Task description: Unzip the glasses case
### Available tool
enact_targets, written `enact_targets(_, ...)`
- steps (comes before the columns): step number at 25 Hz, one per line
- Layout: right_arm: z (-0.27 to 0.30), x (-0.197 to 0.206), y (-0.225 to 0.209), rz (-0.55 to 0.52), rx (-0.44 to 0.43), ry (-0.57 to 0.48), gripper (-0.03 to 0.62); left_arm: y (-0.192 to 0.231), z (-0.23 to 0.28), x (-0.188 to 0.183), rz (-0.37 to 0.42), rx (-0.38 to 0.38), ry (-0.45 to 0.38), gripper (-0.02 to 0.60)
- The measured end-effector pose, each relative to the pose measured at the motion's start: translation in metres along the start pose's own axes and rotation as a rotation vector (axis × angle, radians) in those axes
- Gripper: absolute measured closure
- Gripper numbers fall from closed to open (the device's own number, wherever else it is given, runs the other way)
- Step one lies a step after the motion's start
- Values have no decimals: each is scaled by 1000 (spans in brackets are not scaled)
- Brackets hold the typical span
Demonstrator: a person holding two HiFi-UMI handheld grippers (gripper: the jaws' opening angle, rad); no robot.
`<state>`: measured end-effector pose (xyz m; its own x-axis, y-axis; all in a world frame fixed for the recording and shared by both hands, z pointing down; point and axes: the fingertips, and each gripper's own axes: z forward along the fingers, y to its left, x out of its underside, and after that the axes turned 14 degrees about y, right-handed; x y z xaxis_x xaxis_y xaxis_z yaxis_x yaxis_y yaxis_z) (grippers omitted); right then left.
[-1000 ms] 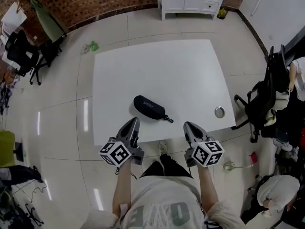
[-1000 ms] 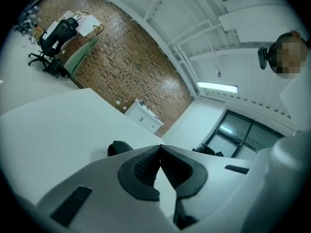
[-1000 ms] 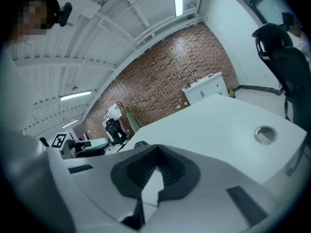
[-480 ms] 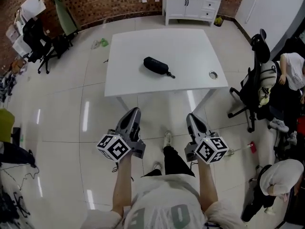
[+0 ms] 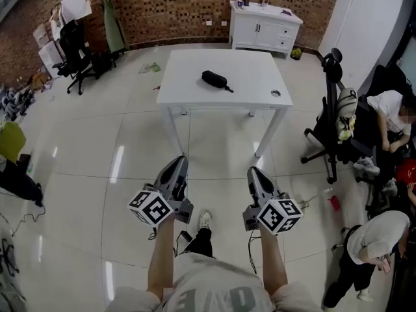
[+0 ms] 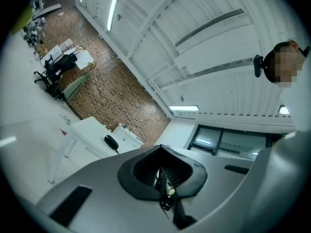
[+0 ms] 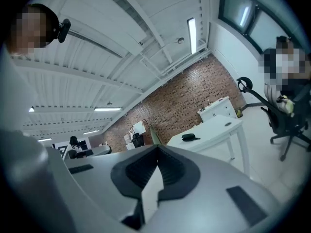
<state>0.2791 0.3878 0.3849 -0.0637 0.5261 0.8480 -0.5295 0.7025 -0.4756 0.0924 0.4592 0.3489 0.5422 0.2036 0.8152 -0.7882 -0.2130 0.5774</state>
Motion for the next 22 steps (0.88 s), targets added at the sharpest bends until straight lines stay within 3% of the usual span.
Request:
enact_targets(9,-179,82,99,-27,29,44,594,-127,-167,88,-18,-107,9,583)
enact_targets(16,-229,115,139,4,27,23,594,-157,-206,124,8,-112,42,583)
enact_targets(22,-240,125,171,-22,14,22,594,-180,-228,125,21,-54,45,583)
